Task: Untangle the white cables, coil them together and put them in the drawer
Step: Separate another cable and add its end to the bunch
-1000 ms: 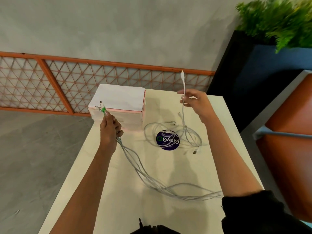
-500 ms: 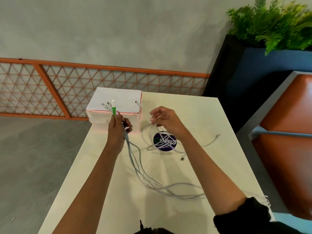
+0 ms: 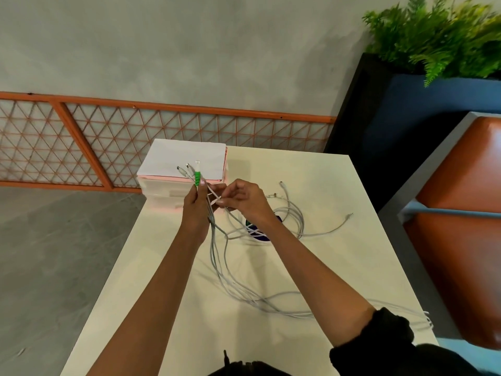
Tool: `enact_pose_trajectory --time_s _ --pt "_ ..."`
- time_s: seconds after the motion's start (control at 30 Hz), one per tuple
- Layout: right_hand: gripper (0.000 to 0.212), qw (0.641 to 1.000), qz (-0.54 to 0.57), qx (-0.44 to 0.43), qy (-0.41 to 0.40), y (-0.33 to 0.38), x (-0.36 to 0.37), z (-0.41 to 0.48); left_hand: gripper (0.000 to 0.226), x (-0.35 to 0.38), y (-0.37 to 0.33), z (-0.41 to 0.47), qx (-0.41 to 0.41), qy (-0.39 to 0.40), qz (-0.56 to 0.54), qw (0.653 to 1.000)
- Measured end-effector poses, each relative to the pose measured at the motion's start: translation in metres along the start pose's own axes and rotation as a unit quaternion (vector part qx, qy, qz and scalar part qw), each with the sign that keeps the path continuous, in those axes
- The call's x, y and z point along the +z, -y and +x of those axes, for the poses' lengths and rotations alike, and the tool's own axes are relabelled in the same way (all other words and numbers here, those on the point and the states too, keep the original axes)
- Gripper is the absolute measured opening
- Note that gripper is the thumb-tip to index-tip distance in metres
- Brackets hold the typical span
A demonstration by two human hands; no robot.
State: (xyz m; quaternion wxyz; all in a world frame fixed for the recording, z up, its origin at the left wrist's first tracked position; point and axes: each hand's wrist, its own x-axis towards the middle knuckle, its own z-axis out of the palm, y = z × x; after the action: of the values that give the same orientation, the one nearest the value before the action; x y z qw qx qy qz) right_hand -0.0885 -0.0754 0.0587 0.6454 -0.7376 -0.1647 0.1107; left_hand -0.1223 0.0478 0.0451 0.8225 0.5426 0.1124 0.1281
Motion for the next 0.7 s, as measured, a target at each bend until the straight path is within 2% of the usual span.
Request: enact_pose_trajectory --time_s 0.1,0.17,0.27,0.37,0.43,0.5,0.57,0.63,0.7 --pt "0.007 0.999 -0.018 0.024 0.016 -0.014 -0.015 -0.001 0.032 -0.004 -0.001 0.005 -0.014 -0.005 -0.035 0.999" --pt "0.016 0.996 -0.068 0.046 0.03 -0.032 -0.028 -0.003 0.031 -0.008 -0.003 0.006 -0.025 -0.001 -0.07 0.997" --pt "0.033 0.977 -0.162 0.095 0.1 -0.063 -0.04 -0.014 0.033 -0.011 -0.007 0.006 -0.027 -0.001 -0.099 0.995" --pt "0.033 0.959 -0.243 0.085 0.115 -0.079 -0.04 -0.024 0.035 -0.011 -0.007 0.008 -0.024 -0.006 -0.105 0.994" --pt "0.023 0.961 -0.251 0.068 0.095 -0.079 -0.036 -0.023 0.035 -0.011 -0.008 0.009 -0.023 -0.022 -0.096 0.995" --pt "0.016 0.943 -0.32 0.05 0.073 -0.077 -0.037 -0.017 0.035 -0.015 -0.009 0.012 -0.022 -0.051 -0.075 0.996" --pt "0.015 0.928 -0.372 0.013 0.018 -0.079 -0.047 -0.009 0.034 -0.023 -0.009 0.017 -0.01 -0.076 -0.056 0.995" --pt "0.013 0.93 -0.363 -0.02 -0.05 -0.084 -0.065 -0.004 0.034 -0.034 -0.009 0.022 0.007 -0.096 -0.054 0.994" --pt "0.017 0.936 -0.333 -0.018 -0.113 -0.091 -0.086 -0.002 0.034 -0.045 -0.01 0.026 0.022 -0.111 -0.05 0.992"
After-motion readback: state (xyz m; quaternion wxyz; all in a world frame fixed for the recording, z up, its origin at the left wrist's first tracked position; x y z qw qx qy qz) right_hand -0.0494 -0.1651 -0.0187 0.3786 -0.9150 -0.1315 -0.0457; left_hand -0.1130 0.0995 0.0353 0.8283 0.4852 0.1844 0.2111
